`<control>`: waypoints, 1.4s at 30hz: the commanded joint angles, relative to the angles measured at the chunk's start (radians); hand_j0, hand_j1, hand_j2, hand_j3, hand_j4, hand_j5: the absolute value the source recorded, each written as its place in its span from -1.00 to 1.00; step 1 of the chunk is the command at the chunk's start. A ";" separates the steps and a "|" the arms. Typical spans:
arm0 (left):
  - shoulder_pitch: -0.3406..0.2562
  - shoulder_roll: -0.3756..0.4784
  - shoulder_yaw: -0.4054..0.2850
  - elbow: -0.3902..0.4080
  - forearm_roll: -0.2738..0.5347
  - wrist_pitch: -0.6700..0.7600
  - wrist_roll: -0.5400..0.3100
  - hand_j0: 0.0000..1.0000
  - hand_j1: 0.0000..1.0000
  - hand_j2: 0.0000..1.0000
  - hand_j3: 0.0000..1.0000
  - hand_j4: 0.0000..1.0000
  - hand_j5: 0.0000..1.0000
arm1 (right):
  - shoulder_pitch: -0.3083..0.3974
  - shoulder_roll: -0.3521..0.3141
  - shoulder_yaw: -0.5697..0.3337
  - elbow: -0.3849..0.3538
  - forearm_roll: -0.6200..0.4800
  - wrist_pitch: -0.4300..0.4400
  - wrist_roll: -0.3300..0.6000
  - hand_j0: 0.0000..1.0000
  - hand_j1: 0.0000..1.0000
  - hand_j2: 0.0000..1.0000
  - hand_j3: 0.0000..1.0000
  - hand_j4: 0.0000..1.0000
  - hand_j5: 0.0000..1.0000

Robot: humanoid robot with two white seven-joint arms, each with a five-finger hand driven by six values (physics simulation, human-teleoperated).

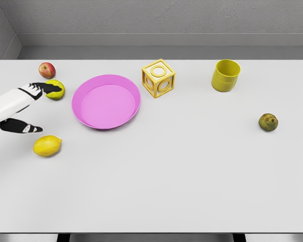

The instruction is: Put the lemon on the plate with left arm

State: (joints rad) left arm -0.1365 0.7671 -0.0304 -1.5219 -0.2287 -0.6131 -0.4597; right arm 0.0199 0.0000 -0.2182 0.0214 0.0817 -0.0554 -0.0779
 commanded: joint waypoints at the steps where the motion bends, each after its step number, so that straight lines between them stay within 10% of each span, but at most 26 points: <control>1: 0.000 0.003 0.009 0.000 0.006 0.002 0.000 1.00 1.00 1.00 1.00 1.00 1.00 | 0.000 0.000 -0.009 0.000 0.000 0.000 0.000 1.00 1.00 1.00 1.00 1.00 1.00; 10: 0.025 0.018 0.003 -0.015 0.002 0.002 -0.005 1.00 1.00 1.00 1.00 1.00 1.00 | 0.000 0.000 0.002 0.000 0.000 0.000 0.000 1.00 1.00 1.00 1.00 1.00 1.00; 15: 0.028 0.254 -0.118 -0.070 0.081 0.002 0.006 1.00 1.00 1.00 1.00 1.00 1.00 | 0.000 0.000 0.002 0.000 0.000 0.000 0.000 1.00 1.00 1.00 1.00 1.00 1.00; 42: 0.115 0.135 -0.138 0.017 -0.017 0.002 -0.004 1.00 1.00 1.00 1.00 1.00 1.00 | 0.000 0.000 0.002 0.000 0.000 0.000 0.000 1.00 1.00 1.00 1.00 1.00 1.00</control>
State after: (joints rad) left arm -0.0215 0.9010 -0.1738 -1.5118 -0.2509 -0.6127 -0.4642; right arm 0.0199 0.0000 -0.2161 0.0214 0.0814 -0.0552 -0.0783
